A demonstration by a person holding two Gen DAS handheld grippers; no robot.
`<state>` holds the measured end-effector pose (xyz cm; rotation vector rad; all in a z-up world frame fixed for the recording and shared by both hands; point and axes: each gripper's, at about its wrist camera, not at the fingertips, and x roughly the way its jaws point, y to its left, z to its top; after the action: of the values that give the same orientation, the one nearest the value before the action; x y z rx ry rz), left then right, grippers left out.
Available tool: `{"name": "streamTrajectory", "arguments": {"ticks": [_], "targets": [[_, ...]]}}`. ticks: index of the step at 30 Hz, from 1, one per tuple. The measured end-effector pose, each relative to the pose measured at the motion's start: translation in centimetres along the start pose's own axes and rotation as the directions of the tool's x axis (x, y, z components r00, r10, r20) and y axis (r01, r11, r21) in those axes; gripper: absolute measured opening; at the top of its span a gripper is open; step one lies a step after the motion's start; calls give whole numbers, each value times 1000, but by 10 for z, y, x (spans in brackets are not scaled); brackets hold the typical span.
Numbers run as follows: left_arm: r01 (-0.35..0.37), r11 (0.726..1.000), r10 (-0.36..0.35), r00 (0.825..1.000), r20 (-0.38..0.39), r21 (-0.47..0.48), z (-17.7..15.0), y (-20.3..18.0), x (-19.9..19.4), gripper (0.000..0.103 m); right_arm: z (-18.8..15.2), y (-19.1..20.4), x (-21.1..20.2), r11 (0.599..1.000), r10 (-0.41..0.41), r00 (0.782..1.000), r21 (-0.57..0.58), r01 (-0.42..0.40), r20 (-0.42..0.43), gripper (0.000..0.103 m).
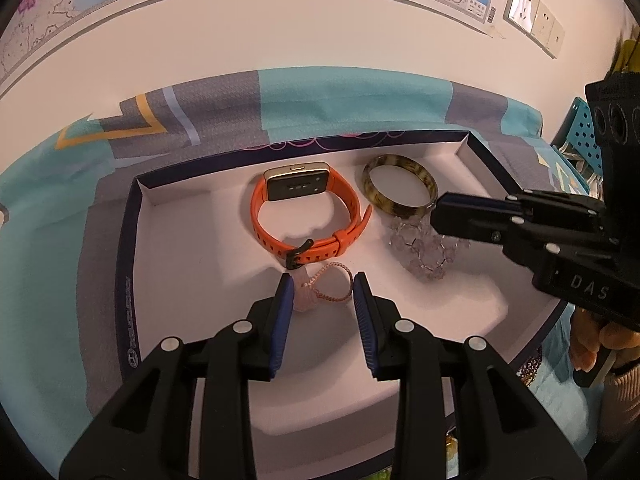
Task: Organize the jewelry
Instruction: 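Carry both bracelets into the box and open both tools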
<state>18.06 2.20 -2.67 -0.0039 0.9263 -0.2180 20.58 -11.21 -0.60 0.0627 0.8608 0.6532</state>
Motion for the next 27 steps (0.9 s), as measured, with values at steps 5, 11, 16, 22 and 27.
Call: {"name": "streamTrajectory", "arguments": {"ticks": [5, 11, 16, 22, 27], "targets": [[-18, 1000, 18, 1000, 5, 10, 0, -3, -1, 41, -1, -3, 0, 1000, -18, 1000, 12, 18, -10, 13], [-24, 1000, 24, 999, 29, -7, -1, 2, -12, 52, -5, -1, -16, 999, -30, 999, 14, 30, 29, 31], [-44, 999, 46, 995, 91, -21, -8, 5, -40, 56, -14, 7, -40, 1000, -23, 998, -9, 24, 60, 35], [-55, 999, 54, 984, 167, 1, -28, -2, -76, 59, -38, 21, -71, 998, -17, 997, -58, 21, 77, 36], [-50, 999, 47, 980, 192, 13, -52, -7, -96, 59, -63, 29, -89, 997, -11, 998, -78, 16, 64, 36]]}}
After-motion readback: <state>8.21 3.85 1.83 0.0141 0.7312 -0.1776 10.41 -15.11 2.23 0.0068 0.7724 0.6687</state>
